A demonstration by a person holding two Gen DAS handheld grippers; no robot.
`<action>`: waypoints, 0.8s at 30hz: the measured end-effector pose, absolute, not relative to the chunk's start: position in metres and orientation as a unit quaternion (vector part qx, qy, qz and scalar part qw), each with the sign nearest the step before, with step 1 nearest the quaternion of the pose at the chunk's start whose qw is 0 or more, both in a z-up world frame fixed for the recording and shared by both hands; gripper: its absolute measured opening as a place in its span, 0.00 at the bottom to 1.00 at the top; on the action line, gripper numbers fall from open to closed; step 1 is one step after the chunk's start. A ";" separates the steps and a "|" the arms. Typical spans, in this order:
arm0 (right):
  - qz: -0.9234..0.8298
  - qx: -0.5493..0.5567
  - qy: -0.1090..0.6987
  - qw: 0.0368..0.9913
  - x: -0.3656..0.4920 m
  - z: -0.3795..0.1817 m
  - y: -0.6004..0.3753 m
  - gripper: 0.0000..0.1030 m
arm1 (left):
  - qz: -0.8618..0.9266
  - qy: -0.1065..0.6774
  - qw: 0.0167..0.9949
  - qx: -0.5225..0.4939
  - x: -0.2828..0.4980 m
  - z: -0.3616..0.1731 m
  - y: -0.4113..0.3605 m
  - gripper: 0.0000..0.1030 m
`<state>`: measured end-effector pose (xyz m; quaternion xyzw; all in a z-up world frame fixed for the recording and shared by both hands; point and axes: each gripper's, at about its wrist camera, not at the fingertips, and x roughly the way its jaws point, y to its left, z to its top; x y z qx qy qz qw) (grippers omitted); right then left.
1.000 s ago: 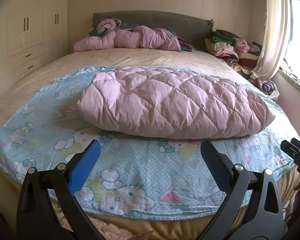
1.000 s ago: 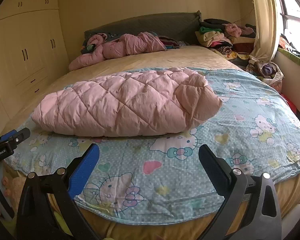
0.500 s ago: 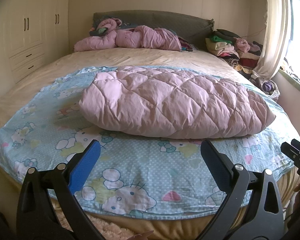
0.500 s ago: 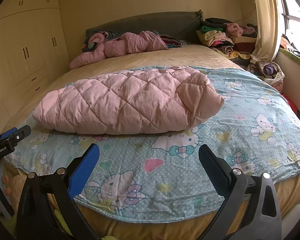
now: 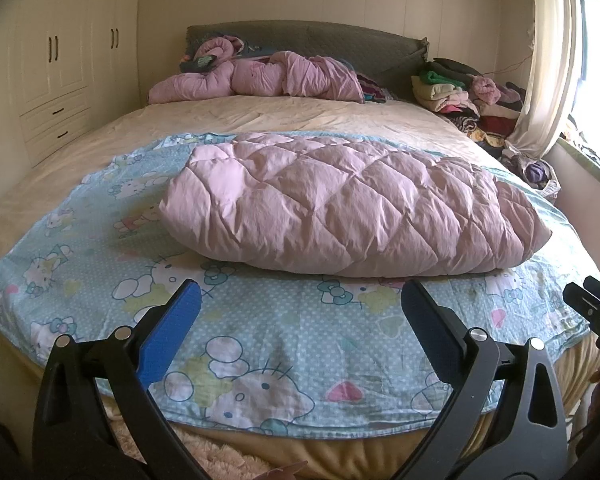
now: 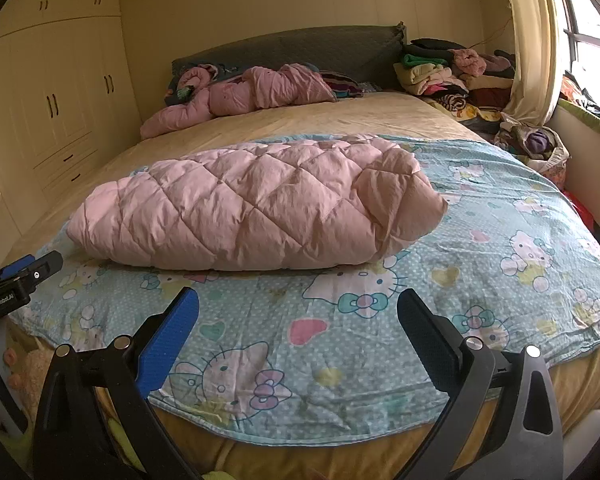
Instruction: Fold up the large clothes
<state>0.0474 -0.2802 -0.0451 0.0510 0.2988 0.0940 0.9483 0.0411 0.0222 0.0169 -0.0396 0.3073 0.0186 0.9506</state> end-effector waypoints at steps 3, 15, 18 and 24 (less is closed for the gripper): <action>0.094 0.051 0.299 0.948 0.048 -0.045 -0.280 0.96 | 0.019 0.308 0.951 -0.040 0.041 0.017 0.022 0.91; 0.095 0.051 0.301 0.947 0.047 -0.045 -0.279 0.96 | 0.017 0.307 0.951 -0.039 0.041 0.017 0.023 0.91; 0.095 0.050 0.302 0.947 0.047 -0.045 -0.278 0.96 | 0.017 0.308 0.951 -0.040 0.041 0.017 0.022 0.91; 0.089 0.051 0.309 0.946 0.045 -0.049 -0.280 0.96 | 0.018 0.319 0.947 -0.044 0.041 0.013 0.026 0.91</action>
